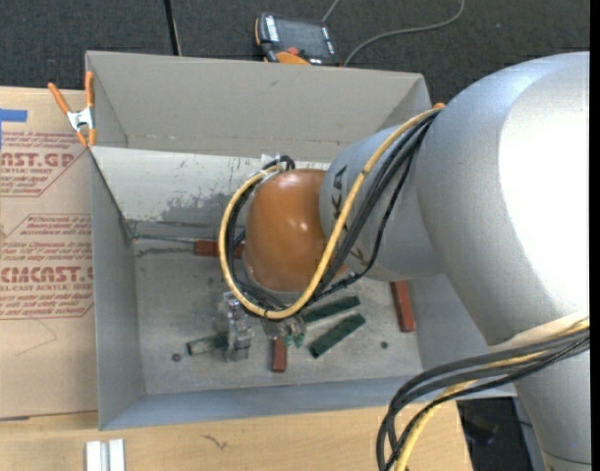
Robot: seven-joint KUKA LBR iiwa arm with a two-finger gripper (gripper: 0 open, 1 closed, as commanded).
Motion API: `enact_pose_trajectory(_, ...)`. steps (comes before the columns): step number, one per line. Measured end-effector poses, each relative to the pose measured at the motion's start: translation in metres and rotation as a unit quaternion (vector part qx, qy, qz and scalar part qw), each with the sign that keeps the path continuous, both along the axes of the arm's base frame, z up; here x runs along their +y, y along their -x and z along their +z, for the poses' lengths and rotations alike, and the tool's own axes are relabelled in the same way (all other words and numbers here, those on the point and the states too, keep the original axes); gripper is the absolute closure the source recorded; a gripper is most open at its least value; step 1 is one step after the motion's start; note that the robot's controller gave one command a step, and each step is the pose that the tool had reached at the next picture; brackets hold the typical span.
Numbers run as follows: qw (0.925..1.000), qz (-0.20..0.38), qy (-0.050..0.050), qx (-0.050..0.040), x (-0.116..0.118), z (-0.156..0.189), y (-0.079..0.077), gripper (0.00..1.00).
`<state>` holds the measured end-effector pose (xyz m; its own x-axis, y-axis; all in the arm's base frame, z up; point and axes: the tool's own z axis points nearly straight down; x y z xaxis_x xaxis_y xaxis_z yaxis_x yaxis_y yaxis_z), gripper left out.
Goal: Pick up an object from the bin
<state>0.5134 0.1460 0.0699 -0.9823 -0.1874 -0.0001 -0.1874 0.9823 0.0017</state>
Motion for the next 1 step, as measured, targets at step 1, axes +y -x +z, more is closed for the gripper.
enact_pose_trajectory(1, 0.9792, 0.203, 0.001, -0.0045, -0.0134, 0.1542, -0.0158, 1.0)
